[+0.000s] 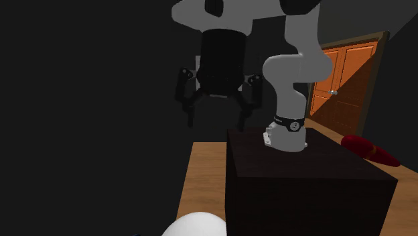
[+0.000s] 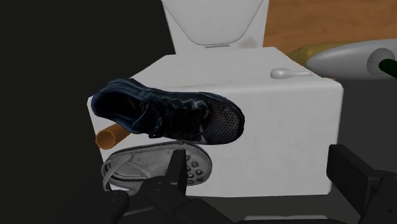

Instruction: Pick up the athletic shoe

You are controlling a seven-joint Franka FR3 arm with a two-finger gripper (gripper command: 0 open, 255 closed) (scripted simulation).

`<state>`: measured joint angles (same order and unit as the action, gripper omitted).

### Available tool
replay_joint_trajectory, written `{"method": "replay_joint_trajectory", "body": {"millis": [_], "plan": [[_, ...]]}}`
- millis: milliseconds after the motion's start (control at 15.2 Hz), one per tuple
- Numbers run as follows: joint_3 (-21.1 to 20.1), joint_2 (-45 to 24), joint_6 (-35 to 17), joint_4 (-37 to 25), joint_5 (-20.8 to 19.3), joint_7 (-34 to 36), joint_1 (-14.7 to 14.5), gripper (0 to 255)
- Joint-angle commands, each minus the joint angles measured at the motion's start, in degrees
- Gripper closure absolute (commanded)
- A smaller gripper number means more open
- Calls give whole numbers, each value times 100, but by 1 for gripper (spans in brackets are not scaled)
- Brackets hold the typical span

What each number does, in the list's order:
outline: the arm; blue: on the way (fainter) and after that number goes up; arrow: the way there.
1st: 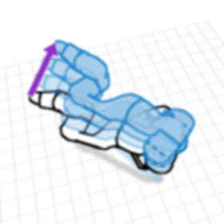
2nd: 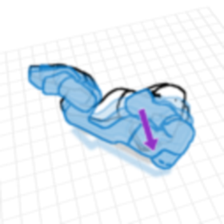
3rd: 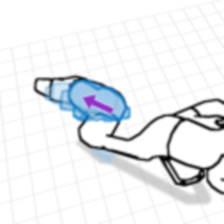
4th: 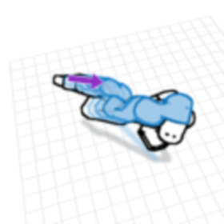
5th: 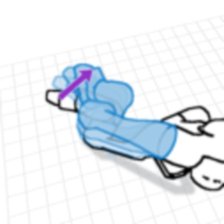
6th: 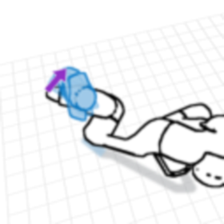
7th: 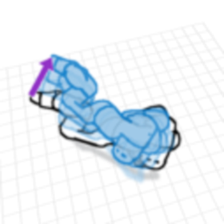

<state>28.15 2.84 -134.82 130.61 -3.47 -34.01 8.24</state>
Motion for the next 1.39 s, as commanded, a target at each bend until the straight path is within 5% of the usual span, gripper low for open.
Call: {"method": "replay_joint_trajectory", "body": {"millis": [0,660,1320], "plan": [[105,-428,-193,-184,338,-289,54,0],[-117,-2710,-455,-1796,2133,-1678,1036,0],[-608,-4891,-90,-4142,2940,-2085,2285,0]]}}
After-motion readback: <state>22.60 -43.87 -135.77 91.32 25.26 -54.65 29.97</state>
